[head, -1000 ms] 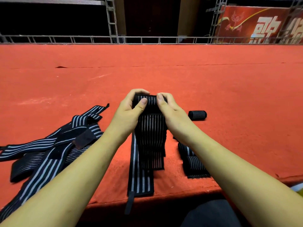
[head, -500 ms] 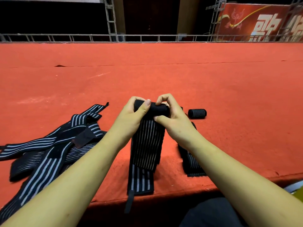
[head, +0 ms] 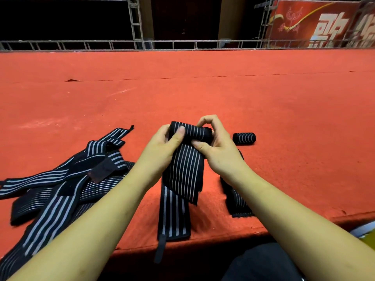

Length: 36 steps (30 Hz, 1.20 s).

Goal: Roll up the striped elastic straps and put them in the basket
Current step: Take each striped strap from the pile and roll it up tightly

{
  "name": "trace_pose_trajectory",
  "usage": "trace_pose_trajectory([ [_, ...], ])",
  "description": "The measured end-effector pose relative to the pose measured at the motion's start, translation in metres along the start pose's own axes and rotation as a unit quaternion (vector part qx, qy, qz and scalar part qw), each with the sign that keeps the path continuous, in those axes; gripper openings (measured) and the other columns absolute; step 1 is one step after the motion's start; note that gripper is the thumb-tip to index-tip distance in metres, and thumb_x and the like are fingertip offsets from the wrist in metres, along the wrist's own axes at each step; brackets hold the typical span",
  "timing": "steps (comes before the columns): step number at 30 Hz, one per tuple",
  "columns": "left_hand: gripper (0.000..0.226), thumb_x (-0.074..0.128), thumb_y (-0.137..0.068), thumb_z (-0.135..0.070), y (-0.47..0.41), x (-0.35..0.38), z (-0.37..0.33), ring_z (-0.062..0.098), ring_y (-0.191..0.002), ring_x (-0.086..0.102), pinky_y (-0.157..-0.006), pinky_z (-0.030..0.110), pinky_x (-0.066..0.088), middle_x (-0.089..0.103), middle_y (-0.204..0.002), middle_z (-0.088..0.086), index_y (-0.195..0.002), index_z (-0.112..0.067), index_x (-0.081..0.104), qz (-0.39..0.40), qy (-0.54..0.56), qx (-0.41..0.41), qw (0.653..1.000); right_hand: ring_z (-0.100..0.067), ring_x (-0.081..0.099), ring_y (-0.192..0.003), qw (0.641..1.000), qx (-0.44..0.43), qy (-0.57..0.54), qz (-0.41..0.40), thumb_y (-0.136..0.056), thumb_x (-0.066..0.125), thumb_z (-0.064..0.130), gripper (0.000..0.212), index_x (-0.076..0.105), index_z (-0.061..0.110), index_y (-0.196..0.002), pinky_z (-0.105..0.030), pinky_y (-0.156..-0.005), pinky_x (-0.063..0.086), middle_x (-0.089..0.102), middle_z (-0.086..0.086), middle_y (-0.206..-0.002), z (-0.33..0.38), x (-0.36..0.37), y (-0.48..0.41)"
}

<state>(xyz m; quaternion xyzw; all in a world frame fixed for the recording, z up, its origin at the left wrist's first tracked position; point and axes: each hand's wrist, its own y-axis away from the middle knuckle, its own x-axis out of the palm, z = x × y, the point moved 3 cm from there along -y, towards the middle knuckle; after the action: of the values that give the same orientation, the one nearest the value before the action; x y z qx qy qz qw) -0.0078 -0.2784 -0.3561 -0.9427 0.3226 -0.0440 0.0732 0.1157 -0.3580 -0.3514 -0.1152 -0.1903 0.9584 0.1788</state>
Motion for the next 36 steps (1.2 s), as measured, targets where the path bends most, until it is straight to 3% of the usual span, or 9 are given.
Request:
trace_pose_trajectory([
  [3, 0.031, 0.051, -0.097, -0.049, 0.001, 0.004, 0.001, 0.009, -0.076, 0.062, -0.07, 0.026, 0.048, 0.065, -0.082, -0.006, -0.101, -0.021, 0.061, -0.026, -0.002, -0.024, 0.999, -0.007, 0.047, -0.07, 0.999, -0.014, 0.047, 0.006, -0.092, 0.059, -0.001, 0.029, 0.045, 0.021, -0.103, -0.024, -0.067, 0.04, 0.051, 0.006, -0.077, -0.001, 0.002, 0.004],
  [7, 0.01, 0.057, -0.1, -0.031, 0.003, 0.004, 0.007, 0.016, -0.085, 0.057, -0.08, 0.037, 0.045, 0.059, -0.091, 0.002, -0.1, -0.021, 0.06, -0.002, 0.012, 0.006, 1.0, -0.008, 0.044, -0.065, 0.999, 0.007, 0.033, 0.024, -0.092, 0.053, -0.003, 0.026, 0.045, 0.018, -0.105, -0.023, -0.059, 0.038, 0.048, 0.008, -0.078, -0.001, 0.004, 0.01],
  [13, 0.031, 0.057, -0.089, -0.018, 0.006, 0.001, 0.006, 0.015, -0.094, 0.056, -0.086, 0.034, 0.048, 0.059, -0.102, 0.001, -0.117, -0.031, 0.058, 0.051, -0.003, 0.061, 0.997, -0.001, 0.064, -0.09, 0.994, 0.102, 0.004, -0.026, -0.101, 0.05, 0.038, 0.024, 0.056, 0.024, -0.12, -0.02, -0.075, 0.048, 0.066, 0.007, -0.104, -0.009, 0.0, 0.007],
  [16, 0.036, 0.055, -0.099, -0.012, 0.006, 0.0, 0.008, 0.015, -0.101, 0.059, -0.095, 0.036, 0.049, 0.061, -0.11, 0.004, -0.131, -0.029, 0.05, 0.048, -0.085, 0.064, 0.993, -0.006, 0.064, -0.085, 0.997, 0.069, 0.01, -0.028, -0.101, 0.054, 0.029, 0.018, 0.055, 0.023, -0.118, -0.023, -0.069, 0.05, 0.065, 0.006, -0.099, -0.014, -0.002, 0.008],
  [20, 0.032, 0.052, -0.099, -0.003, 0.01, 0.003, 0.017, 0.025, -0.106, 0.065, -0.091, 0.035, 0.054, 0.067, -0.113, 0.013, -0.13, -0.012, 0.053, 0.053, 0.05, -0.04, 0.997, -0.012, 0.059, -0.09, 0.999, 0.007, 0.03, -0.034, -0.088, 0.059, 0.018, 0.022, 0.054, 0.024, -0.108, -0.039, -0.083, 0.051, 0.061, 0.004, -0.098, -0.01, -0.006, 0.006],
  [23, 0.034, 0.059, -0.096, -0.029, 0.012, 0.008, 0.018, 0.02, -0.096, 0.066, -0.081, 0.036, 0.056, 0.067, -0.107, 0.01, -0.123, -0.01, 0.058, 0.032, 0.121, -0.081, 0.989, -0.006, 0.055, -0.09, 0.998, -0.008, 0.057, -0.009, -0.088, 0.059, 0.0, 0.029, 0.052, 0.022, -0.104, -0.029, -0.087, 0.046, 0.058, 0.008, -0.096, -0.011, -0.003, 0.01],
  [27, 0.027, 0.05, -0.102, -0.032, 0.01, 0.009, 0.022, 0.02, -0.091, 0.06, -0.078, 0.034, 0.051, 0.061, -0.104, 0.013, -0.114, -0.01, 0.06, -0.021, 0.101, -0.079, 0.991, -0.005, 0.053, -0.083, 0.998, 0.031, 0.046, 0.033, -0.09, 0.059, -0.002, 0.03, 0.048, 0.021, -0.107, -0.022, -0.076, 0.047, 0.055, 0.004, -0.096, -0.013, 0.0, 0.017],
  [31, 0.021, 0.052, -0.101, -0.009, 0.009, 0.006, 0.023, 0.025, -0.092, 0.063, -0.084, 0.045, 0.055, 0.06, -0.107, 0.014, -0.122, -0.011, 0.056, 0.027, 0.083, -0.035, 0.996, -0.017, 0.063, -0.076, 0.988, 0.139, -0.061, -0.01, -0.098, 0.057, 0.038, 0.026, 0.051, 0.02, -0.116, -0.036, -0.065, 0.053, 0.063, -0.004, -0.093, -0.02, 0.002, 0.016],
  [36, 0.03, 0.061, -0.095, -0.005, 0.009, 0.002, 0.028, 0.036, -0.101, 0.068, -0.09, 0.046, 0.055, 0.071, -0.109, 0.017, -0.125, -0.003, 0.058, 0.029, 0.046, -0.03, 0.998, -0.023, 0.049, -0.05, 0.989, 0.102, -0.108, -0.008, -0.103, 0.05, 0.02, 0.021, 0.045, 0.012, -0.122, -0.031, -0.047, 0.041, 0.054, -0.015, -0.074, -0.03, -0.003, 0.017],
])
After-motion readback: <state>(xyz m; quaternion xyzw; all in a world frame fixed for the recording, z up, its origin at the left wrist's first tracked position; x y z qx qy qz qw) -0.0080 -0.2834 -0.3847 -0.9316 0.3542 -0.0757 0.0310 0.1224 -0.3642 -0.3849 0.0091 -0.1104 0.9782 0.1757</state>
